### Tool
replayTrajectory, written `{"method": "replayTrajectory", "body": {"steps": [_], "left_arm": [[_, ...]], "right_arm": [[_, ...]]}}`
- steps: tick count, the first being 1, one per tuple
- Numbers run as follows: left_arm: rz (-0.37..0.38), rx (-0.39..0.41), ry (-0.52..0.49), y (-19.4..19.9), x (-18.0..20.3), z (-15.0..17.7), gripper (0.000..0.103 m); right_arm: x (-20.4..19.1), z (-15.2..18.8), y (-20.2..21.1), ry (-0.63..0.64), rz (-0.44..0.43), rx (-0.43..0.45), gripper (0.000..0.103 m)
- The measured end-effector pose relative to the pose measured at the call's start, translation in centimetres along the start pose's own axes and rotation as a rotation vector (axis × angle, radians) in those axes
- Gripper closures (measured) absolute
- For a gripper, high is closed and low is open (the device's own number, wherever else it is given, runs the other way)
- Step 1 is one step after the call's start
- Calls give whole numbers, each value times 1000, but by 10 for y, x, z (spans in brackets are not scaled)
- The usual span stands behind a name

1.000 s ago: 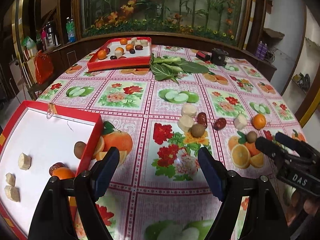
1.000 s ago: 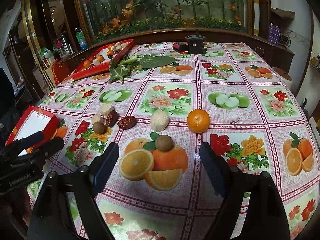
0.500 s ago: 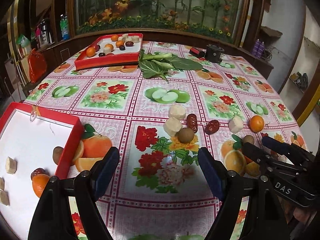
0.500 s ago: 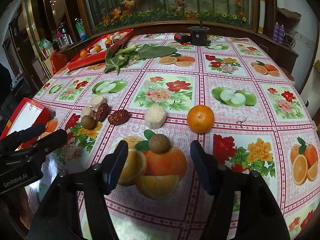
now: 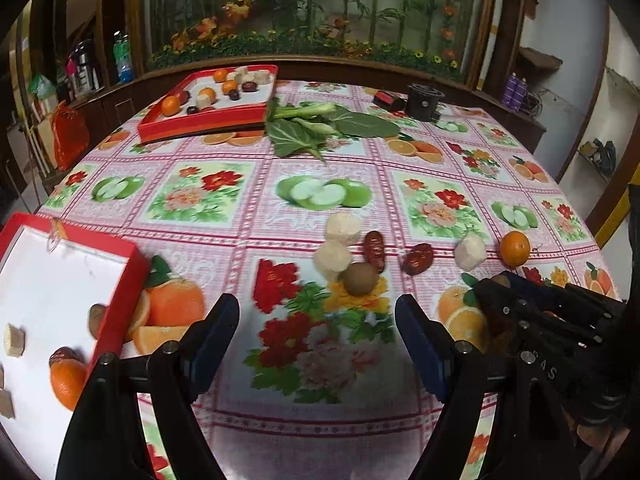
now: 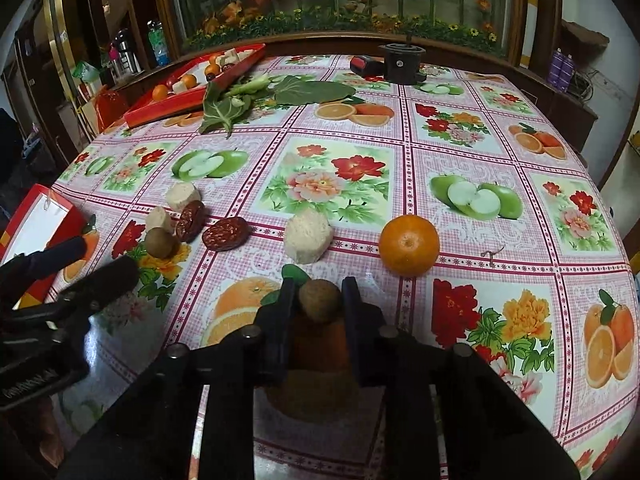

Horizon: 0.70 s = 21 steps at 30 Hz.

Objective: Organize fruits
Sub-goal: 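Grasp a brown round fruit with the right tool while the left grasps another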

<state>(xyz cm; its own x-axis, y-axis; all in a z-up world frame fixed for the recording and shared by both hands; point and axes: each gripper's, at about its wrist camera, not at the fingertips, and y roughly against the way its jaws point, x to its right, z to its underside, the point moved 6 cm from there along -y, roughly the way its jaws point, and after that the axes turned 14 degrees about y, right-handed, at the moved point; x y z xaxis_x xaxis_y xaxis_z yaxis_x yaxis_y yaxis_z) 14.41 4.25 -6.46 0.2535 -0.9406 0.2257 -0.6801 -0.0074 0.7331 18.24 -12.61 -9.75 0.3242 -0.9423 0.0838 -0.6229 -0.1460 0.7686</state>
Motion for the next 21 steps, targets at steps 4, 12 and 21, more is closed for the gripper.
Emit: {"method": "replayTrajectory", "body": {"steps": [4, 12, 21], "left_arm": [[-4, -30, -6, -14, 12, 2, 23], [-70, -34, -4, -32, 19, -3, 56], [-37, -49, -41, -24, 22, 5, 84]], "right_arm": [[9, 1, 3, -34, -11, 22, 79], [14, -2, 8, -56, -50, 60, 79], [14, -5, 14, -65, -60, 78, 79]]}}
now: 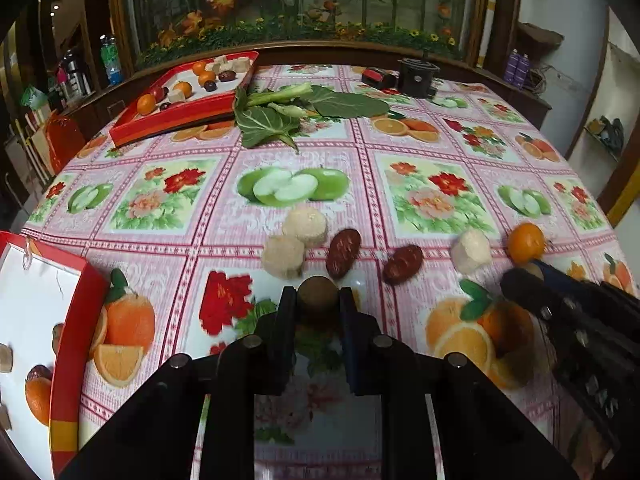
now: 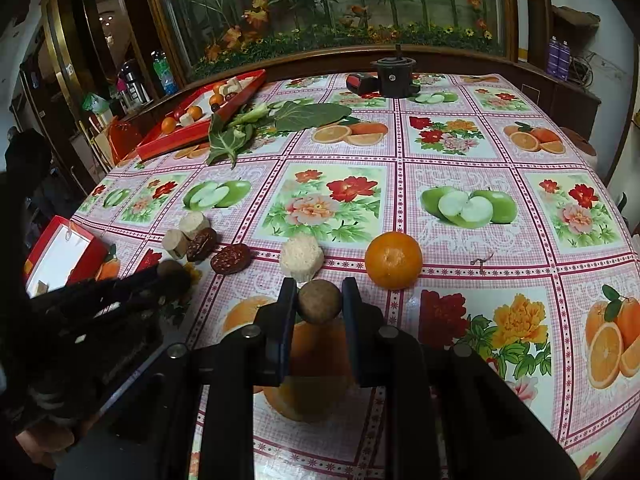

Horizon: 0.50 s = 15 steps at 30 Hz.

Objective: Organize fruits
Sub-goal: 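Grasp a brown round fruit with the right tool while the left grasps another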

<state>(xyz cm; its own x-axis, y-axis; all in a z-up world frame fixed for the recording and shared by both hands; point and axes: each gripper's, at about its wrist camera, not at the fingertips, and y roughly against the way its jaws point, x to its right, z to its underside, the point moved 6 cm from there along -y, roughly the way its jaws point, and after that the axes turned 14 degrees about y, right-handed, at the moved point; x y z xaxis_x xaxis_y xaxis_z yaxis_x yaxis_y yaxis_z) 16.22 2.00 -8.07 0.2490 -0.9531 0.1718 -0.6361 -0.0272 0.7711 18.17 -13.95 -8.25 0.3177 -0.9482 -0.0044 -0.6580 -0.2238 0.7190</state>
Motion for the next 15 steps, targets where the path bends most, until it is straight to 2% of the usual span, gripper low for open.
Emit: {"method": "replayTrajectory", "body": {"steps": [3, 6, 15], "left_arm": [[29, -2, -6, 15, -3, 10, 84], [27, 9, -24, 29, -6, 18, 84], [1, 10, -9, 65, -20, 45, 84]], "right_arm": [[-3, -2, 4, 5, 3, 0, 79], [-12, -1, 13, 29, 9, 0, 79], [-41, 34, 63, 54, 29, -3, 79]]}}
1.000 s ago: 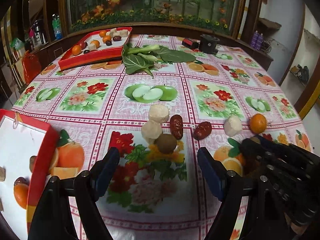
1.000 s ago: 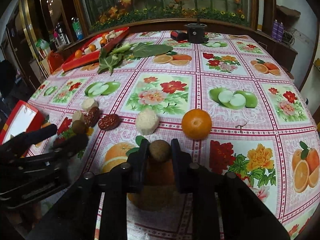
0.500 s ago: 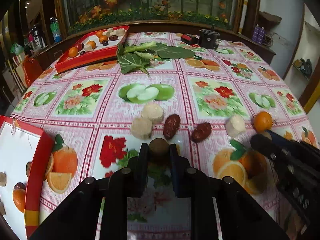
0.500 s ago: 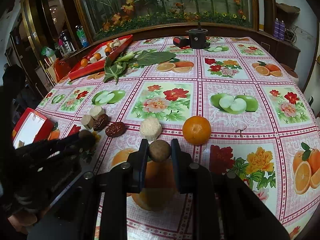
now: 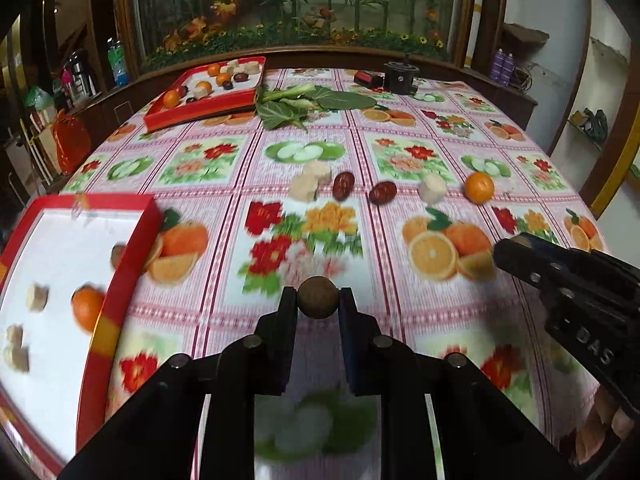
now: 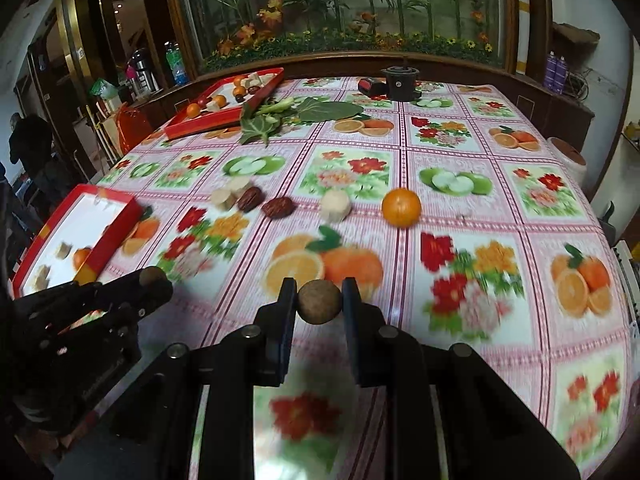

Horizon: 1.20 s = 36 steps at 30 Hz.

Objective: Organize fruits
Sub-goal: 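Grasp a brown round fruit with the right tool while the left grasps another, then carry both brown round fruits over the white tray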

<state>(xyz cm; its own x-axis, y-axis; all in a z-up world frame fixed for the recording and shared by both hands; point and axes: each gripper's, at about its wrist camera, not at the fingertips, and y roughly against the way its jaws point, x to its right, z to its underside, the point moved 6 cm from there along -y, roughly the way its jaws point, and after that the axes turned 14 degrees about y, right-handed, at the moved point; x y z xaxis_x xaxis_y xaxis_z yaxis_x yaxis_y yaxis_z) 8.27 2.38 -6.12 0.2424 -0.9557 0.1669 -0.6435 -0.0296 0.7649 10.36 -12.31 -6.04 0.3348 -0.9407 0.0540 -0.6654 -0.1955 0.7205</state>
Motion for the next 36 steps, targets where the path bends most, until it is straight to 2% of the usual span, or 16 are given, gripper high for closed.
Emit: {"method": "replayTrajectory", "body": {"steps": [7, 14, 36], "left_arm": [[3, 12, 32, 25, -15, 11, 84], [6, 39, 63, 46, -32, 14, 84], [0, 56, 125, 70, -70, 23, 84]], "right_arm": [[-27, 17, 31, 10, -4, 13, 79], [-50, 20, 49, 29, -10, 33, 78], [-98, 16, 71, 84, -49, 72, 78]]}}
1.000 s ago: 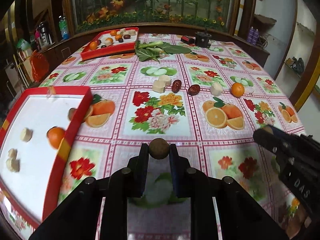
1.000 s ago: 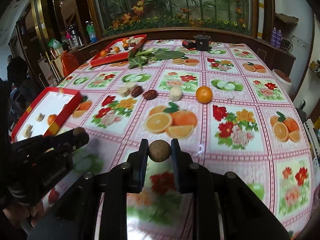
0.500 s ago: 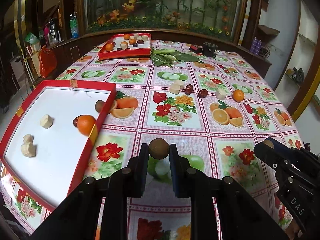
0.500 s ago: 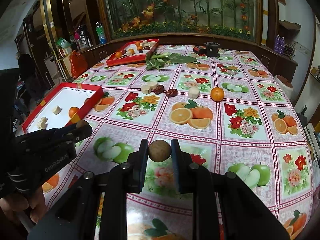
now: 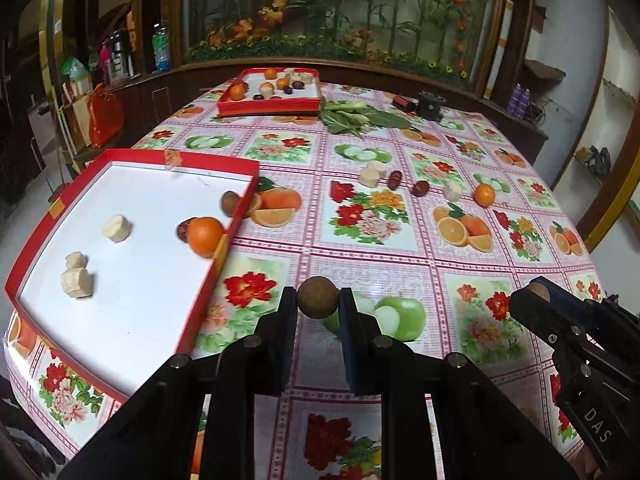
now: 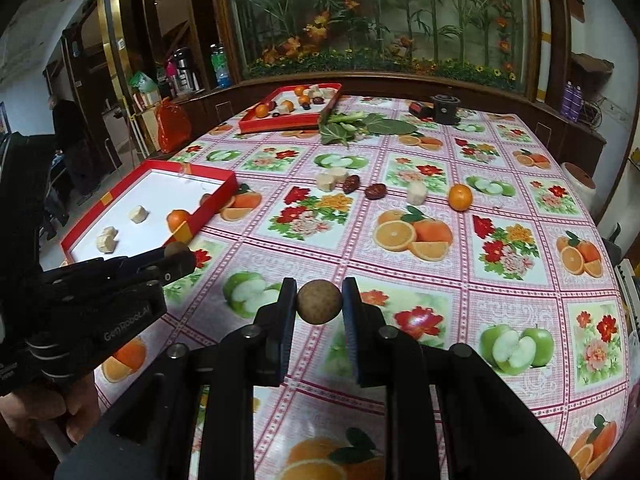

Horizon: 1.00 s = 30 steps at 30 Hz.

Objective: Organize fruits
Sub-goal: 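Carry both brown round fruits over the white tray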

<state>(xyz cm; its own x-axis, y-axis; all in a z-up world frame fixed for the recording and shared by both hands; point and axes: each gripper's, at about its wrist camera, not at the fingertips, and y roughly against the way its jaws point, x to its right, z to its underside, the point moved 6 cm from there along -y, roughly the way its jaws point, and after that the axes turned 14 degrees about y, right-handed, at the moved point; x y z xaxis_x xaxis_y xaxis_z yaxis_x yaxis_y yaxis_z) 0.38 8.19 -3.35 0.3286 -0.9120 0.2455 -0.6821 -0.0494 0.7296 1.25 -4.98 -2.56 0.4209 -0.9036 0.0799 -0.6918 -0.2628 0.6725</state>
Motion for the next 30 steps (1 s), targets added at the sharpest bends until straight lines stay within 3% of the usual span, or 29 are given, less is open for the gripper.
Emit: {"method": "replayTrajectory", "body": {"steps": [7, 15, 23, 30], "left_arm": [[-24, 21, 67, 10, -36, -11, 84], [-138, 58, 172, 12, -99, -33, 84], [-240, 69, 251, 2, -150, -56, 84], [-294, 84, 290, -6, -177, -78, 84]], "right_arm": [[-29, -16, -6, 50, -51, 13, 78], [-80, -47, -25, 128, -140, 38, 78], [-137, -87, -63, 198, -245, 46, 78], [-161, -116, -108, 213, -277, 25, 78]]}}
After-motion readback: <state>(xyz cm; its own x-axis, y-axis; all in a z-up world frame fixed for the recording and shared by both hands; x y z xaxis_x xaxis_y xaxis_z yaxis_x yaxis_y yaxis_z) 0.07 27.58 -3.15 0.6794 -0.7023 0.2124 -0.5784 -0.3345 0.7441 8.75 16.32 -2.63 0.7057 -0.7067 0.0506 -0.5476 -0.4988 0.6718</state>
